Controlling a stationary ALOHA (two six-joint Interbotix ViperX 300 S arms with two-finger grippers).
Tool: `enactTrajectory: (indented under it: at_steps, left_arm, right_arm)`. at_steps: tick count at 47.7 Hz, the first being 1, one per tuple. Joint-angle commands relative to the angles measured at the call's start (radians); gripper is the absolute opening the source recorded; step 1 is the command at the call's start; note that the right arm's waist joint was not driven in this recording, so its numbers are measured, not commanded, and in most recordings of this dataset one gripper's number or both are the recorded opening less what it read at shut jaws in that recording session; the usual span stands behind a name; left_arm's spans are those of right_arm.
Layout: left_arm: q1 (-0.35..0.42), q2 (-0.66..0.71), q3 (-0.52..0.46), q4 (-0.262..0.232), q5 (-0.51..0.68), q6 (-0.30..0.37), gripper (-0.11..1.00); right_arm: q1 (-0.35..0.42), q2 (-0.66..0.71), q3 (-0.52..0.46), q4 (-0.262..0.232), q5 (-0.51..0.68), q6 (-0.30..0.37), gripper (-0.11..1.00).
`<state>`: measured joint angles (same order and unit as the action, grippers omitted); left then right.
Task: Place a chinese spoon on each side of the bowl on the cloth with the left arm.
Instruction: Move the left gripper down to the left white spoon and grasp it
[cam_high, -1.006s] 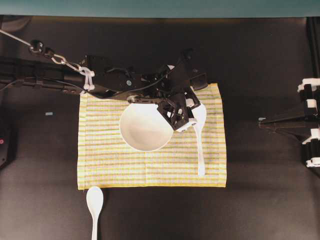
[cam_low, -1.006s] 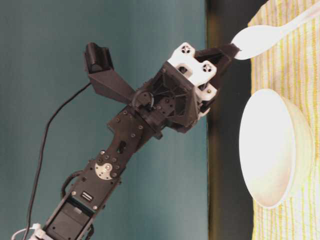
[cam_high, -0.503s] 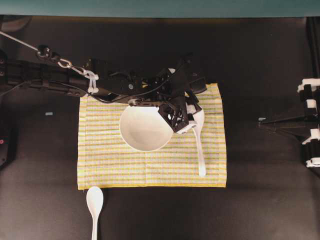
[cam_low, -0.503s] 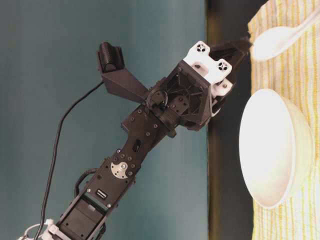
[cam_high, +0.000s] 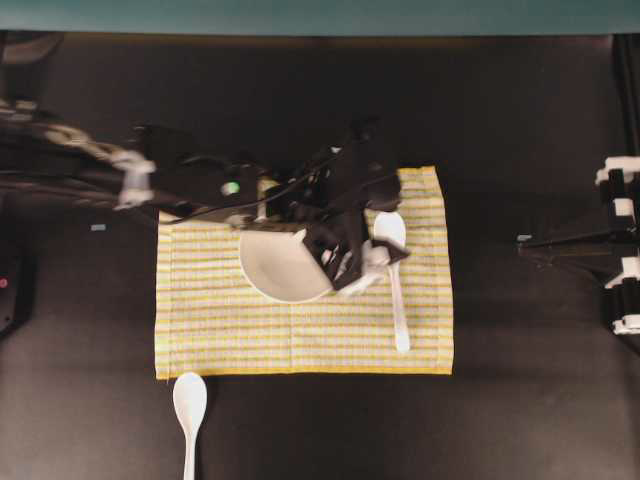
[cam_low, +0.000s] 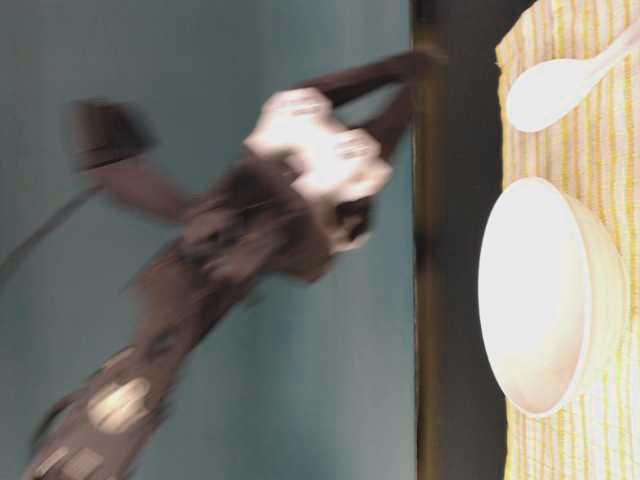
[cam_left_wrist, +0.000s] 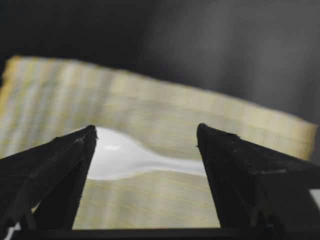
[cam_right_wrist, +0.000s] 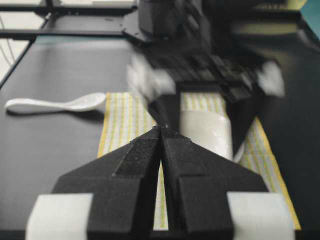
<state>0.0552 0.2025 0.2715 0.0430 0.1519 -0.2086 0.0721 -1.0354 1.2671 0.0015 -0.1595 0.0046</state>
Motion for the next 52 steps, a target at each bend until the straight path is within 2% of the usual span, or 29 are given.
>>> enactTrajectory:
  at_steps: [1, 10, 21, 27, 32, 36, 39, 52]
  left_arm:
    - [-0.038, -0.130, 0.072, 0.003, 0.018, -0.003, 0.77]
    - [-0.140, -0.331, 0.284, 0.002, 0.018, -0.012, 0.77]
    - [-0.239, -0.468, 0.506, 0.003, 0.018, -0.035, 0.77]
    - [-0.296, -0.520, 0.604, 0.003, 0.018, -0.140, 0.77]
    - [-0.330, -0.525, 0.678, 0.002, 0.018, -0.268, 0.77]
    - [-0.348, -0.523, 0.716, 0.003, 0.009, -0.348, 0.77]
    - [-0.359, -0.517, 0.738, 0.003, -0.008, -0.383, 0.77]
    - [-0.376, -0.425, 0.756, 0.003, -0.143, -0.399, 0.77]
  right_arm:
    - [0.000, 0.000, -0.006, 0.002, -0.003, 0.003, -0.01]
    - [0.002, -0.005, -0.005, 0.003, -0.003, 0.003, -0.01]
    - [0.000, -0.005, 0.006, 0.003, -0.003, 0.003, -0.01]
    - [0.000, -0.006, 0.006, 0.002, -0.003, 0.003, -0.01]
    - [0.000, -0.006, 0.008, 0.003, -0.003, 0.005, -0.01]
    - [0.000, -0.006, 0.009, 0.003, -0.003, 0.003, -0.01]
    - [0.000, -0.006, 0.009, 0.003, -0.003, 0.003, -0.01]
    - [0.000, -0.006, 0.012, 0.003, -0.003, 0.003, -0.01]
